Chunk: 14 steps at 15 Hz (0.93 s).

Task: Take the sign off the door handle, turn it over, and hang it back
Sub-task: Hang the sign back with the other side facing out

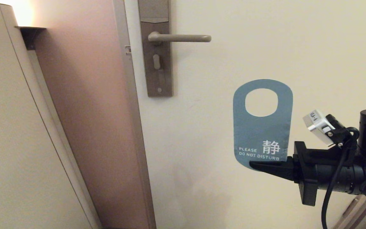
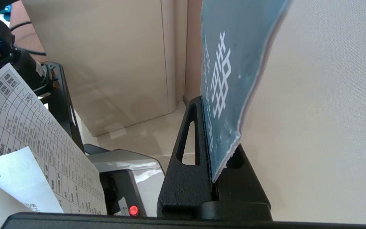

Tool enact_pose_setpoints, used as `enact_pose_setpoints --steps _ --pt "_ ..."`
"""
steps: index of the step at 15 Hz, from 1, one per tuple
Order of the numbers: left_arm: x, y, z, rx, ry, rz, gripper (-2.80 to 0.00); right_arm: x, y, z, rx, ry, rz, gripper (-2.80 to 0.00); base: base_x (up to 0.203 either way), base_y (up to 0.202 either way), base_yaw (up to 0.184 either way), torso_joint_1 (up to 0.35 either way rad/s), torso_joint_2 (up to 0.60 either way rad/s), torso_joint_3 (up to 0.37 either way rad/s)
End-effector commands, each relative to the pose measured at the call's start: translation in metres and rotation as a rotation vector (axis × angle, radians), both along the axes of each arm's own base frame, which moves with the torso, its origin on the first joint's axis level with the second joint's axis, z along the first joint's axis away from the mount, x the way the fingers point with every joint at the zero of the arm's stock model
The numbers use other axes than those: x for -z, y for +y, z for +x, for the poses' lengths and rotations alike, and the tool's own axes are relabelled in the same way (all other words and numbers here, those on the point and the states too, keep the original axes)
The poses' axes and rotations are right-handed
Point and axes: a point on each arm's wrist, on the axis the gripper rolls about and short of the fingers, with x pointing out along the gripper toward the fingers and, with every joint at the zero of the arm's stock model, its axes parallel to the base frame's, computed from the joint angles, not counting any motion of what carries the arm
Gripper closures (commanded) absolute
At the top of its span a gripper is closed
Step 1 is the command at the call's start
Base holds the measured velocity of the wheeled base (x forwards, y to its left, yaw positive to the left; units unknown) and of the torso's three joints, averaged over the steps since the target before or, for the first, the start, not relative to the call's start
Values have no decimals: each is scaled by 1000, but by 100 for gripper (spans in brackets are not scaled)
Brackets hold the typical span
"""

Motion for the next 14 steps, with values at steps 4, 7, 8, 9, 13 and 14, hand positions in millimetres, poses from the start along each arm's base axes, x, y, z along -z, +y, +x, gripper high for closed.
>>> enact_pose_setpoints --steps 4,7,8,9,13,14 --pt "0 0 0 0 1 -24 0 -4 1 1 -6 -16 7 0 0 0 0 0 0 0" --pt "0 0 0 -10 1 -50 0 -5 2 3 -5 -19 9 0 0 0 0 0 0 0" --pt "0 0 0 -11 3 -50 0 -5 2 4 -5 -19 8 0 0 0 0 0 0 0" --pt "0 0 0 -13 3 -50 0 -5 2 4 -5 -19 8 0 0 0 0 0 0 0" --pt "0 0 1 -9 -12 -50 0 -6 1 4 -3 -23 11 0 0 0 0 0 0 0" --pt "0 0 1 -9 -11 -50 0 -6 2 4 -5 -23 11 0 0 0 0 0 0 0"
